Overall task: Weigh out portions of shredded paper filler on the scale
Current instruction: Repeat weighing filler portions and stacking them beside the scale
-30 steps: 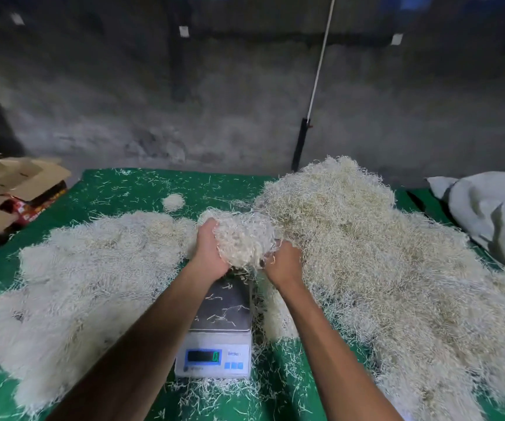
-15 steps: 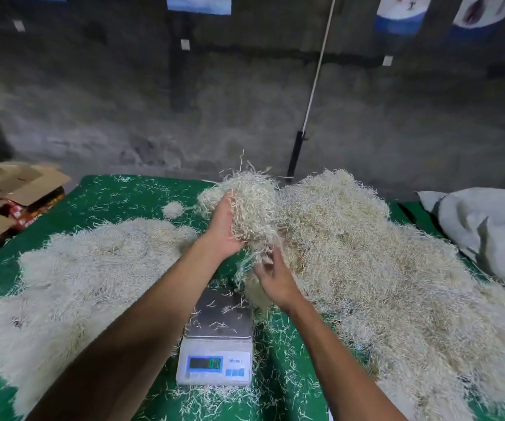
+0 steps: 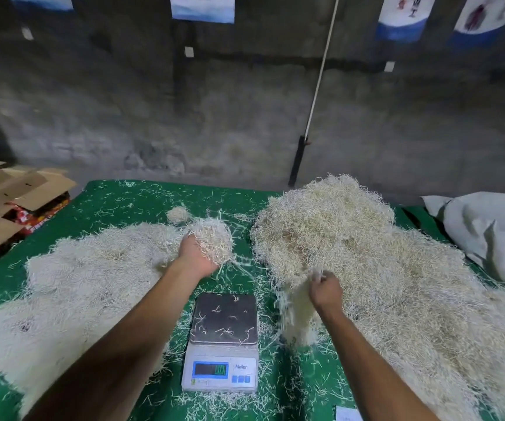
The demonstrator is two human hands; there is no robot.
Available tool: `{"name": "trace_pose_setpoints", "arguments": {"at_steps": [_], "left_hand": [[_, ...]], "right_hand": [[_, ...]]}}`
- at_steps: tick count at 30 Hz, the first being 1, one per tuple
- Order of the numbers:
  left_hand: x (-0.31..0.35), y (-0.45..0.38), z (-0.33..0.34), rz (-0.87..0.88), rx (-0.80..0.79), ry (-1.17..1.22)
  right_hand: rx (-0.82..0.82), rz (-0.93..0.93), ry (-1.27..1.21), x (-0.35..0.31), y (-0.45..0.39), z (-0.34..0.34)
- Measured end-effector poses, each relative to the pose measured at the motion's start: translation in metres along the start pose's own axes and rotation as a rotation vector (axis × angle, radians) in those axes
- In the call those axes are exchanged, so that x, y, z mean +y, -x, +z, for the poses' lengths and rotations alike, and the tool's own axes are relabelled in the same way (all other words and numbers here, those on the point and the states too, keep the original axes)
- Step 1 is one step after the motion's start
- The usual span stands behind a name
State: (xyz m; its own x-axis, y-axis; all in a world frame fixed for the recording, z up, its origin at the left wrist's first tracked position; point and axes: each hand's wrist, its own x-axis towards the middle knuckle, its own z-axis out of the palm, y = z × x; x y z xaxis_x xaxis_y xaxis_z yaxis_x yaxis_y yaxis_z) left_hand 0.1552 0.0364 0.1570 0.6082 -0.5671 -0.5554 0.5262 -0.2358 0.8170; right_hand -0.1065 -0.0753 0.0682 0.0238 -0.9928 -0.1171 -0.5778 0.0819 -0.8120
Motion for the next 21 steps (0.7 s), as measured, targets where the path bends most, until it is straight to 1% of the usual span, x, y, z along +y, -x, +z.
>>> {"name": "trace_pose_setpoints", "arguments": {"at_steps": [1, 2, 3, 4, 5, 6, 7, 8, 9, 11, 14, 16, 17, 19, 21], "left_hand": [[-0.003, 0.006, 0.003, 0.014, -0.001, -0.078], [-0.008, 0.008, 0.007, 0.054, -0.036, -0.138], [-0.012, 0.004, 0.010, -0.011, -0.081, -0.085], [-0.017, 0.007, 0.011, -0.011, -0.161, -0.127], [-0.018, 0.017, 0.015, -0.104, -0.263, -0.075], [-0.019, 0.027, 0.018, -0.151, -0.376, -0.039], [-0.026, 0.022, 0.021, -0.206, -0.411, 0.031], [-0.029, 0.018, 0.023, -0.227, -0.418, 0.064], [-0.034, 0.015, 0.023, -0.224, -0.379, 0.022], [-0.047, 0.012, 0.012, -0.206, -0.339, -0.033], [-0.064, -0.002, -0.019, -0.173, -0.399, -0.104], [-0.080, -0.014, -0.042, -0.155, -0.370, -0.154], [-0.088, -0.016, -0.052, -0.133, -0.341, -0.183], [-0.105, -0.026, -0.067, -0.096, -0.215, -0.287], [-0.120, -0.033, -0.076, -0.085, -0.117, -0.282]], "right_hand": [[0.029, -0.007, 0.040, -0.010, 0.004, 0.002], [0.082, -0.027, 0.099, -0.021, 0.011, 0.004], [0.127, -0.094, 0.191, -0.031, 0.018, 0.007], [0.147, -0.210, 0.274, -0.041, 0.027, 0.012], [0.098, -0.312, 0.227, -0.052, 0.038, 0.018], [-0.028, -0.370, 0.086, -0.061, 0.050, 0.025], [-0.203, -0.368, -0.059, -0.068, 0.061, 0.034], [-0.354, -0.335, -0.152, -0.072, 0.072, 0.042], [-0.440, -0.297, -0.186, -0.073, 0.081, 0.048], [-0.478, -0.218, -0.197, -0.061, 0.085, 0.059], [-0.439, -0.050, -0.276, -0.027, 0.073, 0.070], [-0.383, 0.049, -0.331, -0.011, 0.065, 0.072], [-0.364, 0.083, -0.342, -0.006, 0.061, 0.076], [-0.343, 0.110, -0.322, 0.003, 0.057, 0.089], [-0.318, 0.114, -0.250, 0.010, 0.058, 0.106]]}}
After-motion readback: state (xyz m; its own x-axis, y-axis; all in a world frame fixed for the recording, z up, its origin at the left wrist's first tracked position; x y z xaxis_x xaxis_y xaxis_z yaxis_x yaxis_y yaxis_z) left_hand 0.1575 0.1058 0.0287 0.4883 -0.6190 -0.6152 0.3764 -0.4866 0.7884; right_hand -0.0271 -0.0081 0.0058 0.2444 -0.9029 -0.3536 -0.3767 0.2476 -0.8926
